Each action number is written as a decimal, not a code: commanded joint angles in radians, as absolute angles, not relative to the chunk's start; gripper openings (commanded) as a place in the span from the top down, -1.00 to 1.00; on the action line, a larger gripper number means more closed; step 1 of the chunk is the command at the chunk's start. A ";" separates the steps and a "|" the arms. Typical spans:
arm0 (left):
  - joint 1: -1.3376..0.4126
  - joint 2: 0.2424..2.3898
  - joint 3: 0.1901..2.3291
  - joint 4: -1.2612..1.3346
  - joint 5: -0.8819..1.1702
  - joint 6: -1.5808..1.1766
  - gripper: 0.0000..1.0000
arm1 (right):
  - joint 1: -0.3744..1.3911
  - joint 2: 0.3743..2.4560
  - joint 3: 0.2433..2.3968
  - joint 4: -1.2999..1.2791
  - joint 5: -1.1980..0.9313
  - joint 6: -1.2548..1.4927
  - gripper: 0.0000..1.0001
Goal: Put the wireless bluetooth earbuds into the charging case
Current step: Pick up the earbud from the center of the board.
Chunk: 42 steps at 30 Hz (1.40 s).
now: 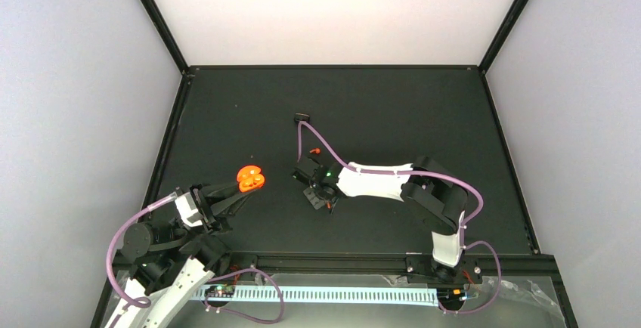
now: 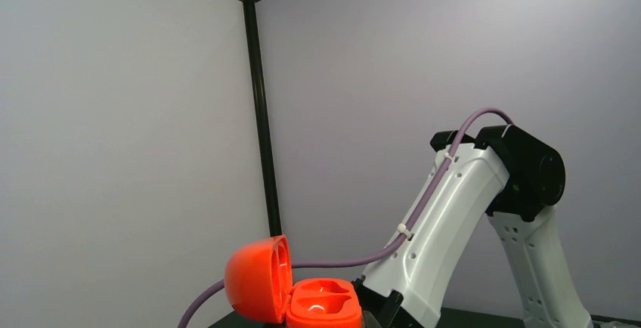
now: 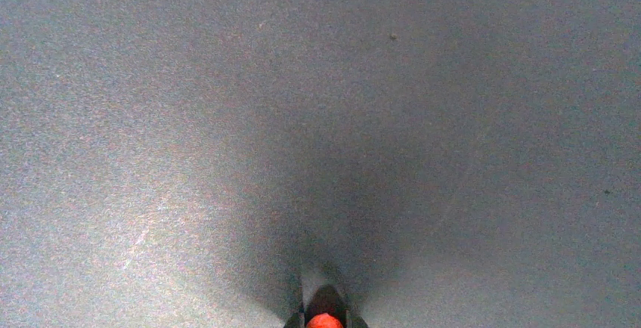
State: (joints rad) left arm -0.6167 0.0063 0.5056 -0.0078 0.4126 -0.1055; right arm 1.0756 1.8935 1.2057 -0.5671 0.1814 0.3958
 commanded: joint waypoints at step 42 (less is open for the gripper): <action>-0.657 0.815 0.517 1.141 0.572 -0.333 0.97 | 1.073 0.855 1.217 -0.092 -0.057 0.016 0.80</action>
